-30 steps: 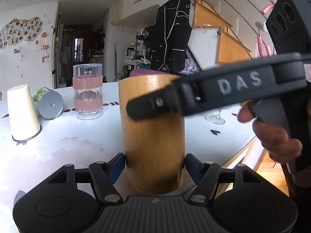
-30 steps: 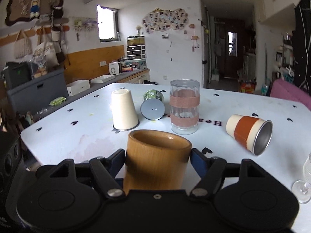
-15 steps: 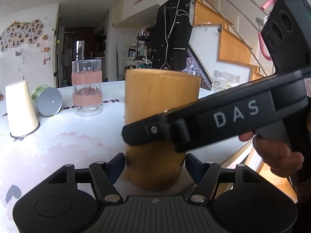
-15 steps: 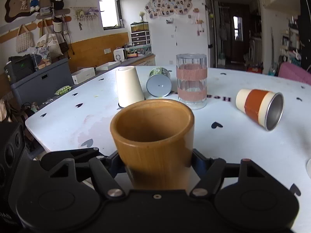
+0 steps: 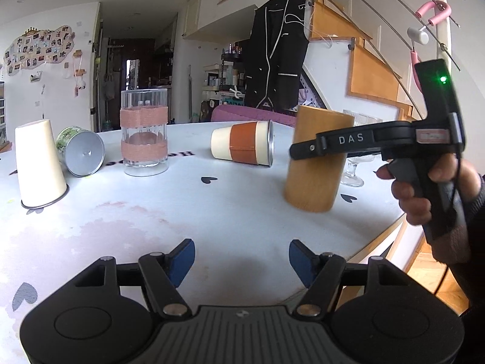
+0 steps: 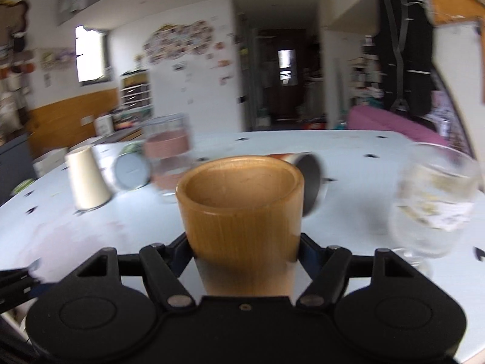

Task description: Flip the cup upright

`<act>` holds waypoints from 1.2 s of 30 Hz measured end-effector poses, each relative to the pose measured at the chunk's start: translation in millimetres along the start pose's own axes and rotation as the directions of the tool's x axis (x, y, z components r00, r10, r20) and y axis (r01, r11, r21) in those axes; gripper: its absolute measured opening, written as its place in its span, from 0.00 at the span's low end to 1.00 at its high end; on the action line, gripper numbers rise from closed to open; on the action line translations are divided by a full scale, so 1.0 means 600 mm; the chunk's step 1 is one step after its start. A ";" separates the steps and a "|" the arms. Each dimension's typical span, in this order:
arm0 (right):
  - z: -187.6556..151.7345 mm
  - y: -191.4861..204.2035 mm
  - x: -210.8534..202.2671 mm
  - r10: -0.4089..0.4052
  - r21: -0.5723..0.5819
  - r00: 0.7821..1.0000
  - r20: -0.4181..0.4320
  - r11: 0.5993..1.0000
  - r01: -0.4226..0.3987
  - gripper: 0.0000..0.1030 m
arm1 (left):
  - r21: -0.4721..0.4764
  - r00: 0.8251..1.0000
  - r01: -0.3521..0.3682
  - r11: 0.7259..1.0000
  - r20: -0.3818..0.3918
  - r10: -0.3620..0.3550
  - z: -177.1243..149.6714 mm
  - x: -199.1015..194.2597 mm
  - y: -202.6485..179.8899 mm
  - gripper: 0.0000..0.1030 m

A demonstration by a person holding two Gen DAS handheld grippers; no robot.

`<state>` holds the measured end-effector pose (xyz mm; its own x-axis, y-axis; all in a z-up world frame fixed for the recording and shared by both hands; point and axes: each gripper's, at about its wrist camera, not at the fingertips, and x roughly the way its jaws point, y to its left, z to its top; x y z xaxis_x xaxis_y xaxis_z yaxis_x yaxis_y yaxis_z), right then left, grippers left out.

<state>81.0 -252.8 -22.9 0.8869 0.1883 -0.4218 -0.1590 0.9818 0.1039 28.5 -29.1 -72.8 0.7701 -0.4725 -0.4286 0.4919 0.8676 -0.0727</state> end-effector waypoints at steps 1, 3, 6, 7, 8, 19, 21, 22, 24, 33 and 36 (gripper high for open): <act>0.000 -0.011 0.001 -0.019 0.005 1.000 0.007 1.000 0.019 0.70 | 0.001 1.000 0.000 1.000 0.000 0.000 0.000 0.001 0.000 0.67; 0.001 -0.028 0.006 -0.053 0.015 0.998 0.019 0.998 0.053 0.70 | 0.001 1.000 -0.001 1.000 0.001 0.001 -0.001 0.001 0.000 0.67; 0.002 -0.053 0.012 -0.088 0.027 0.996 0.034 0.996 0.087 0.70 | 0.001 1.000 -0.002 1.000 0.001 0.002 -0.001 0.001 -0.001 0.67; 0.002 -0.058 0.013 -0.101 0.030 0.994 0.039 0.995 0.100 0.70 | 0.000 1.000 -0.003 1.000 0.000 0.003 -0.001 0.001 -0.001 0.67; 0.002 -0.064 0.014 -0.113 0.035 0.993 0.042 0.993 0.112 0.70 | -0.001 1.000 -0.004 1.000 0.000 0.004 -0.001 0.001 -0.001 0.67; -0.001 -0.084 0.019 -0.142 0.015 0.988 0.054 0.990 0.142 0.70 | -0.007 1.000 -0.010 1.000 0.008 0.010 -0.001 -0.003 0.003 0.67; -0.002 -0.085 0.018 -0.151 0.018 0.987 0.055 0.988 0.150 0.70 | -0.009 1.000 -0.011 1.000 0.010 0.012 -0.001 -0.004 0.005 0.67; -0.003 -0.088 0.019 -0.158 0.022 0.986 0.056 0.987 0.157 0.70 | -0.011 1.000 -0.012 1.000 0.010 0.012 0.000 -0.004 0.005 0.67; -0.003 -0.090 0.019 -0.166 0.029 0.985 0.056 0.986 0.164 0.70 | -0.013 1.000 -0.013 1.000 0.010 0.013 0.000 -0.004 0.006 0.67; -0.006 -0.090 0.016 -0.139 0.070 0.990 0.030 0.988 0.137 0.82 | -0.035 0.999 -0.028 0.999 0.026 0.029 0.024 -0.004 0.005 0.68; -0.007 -0.083 -0.001 -0.150 0.087 0.988 0.031 0.985 0.147 0.86 | -0.042 0.999 -0.042 0.998 0.025 0.043 0.037 -0.005 0.003 0.68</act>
<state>86.6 -301.6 -31.9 0.9138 0.0383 -0.4043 0.0112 0.9928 0.1194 36.3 -29.4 -51.4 0.8002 -0.4388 -0.4088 0.4419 0.8923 -0.0928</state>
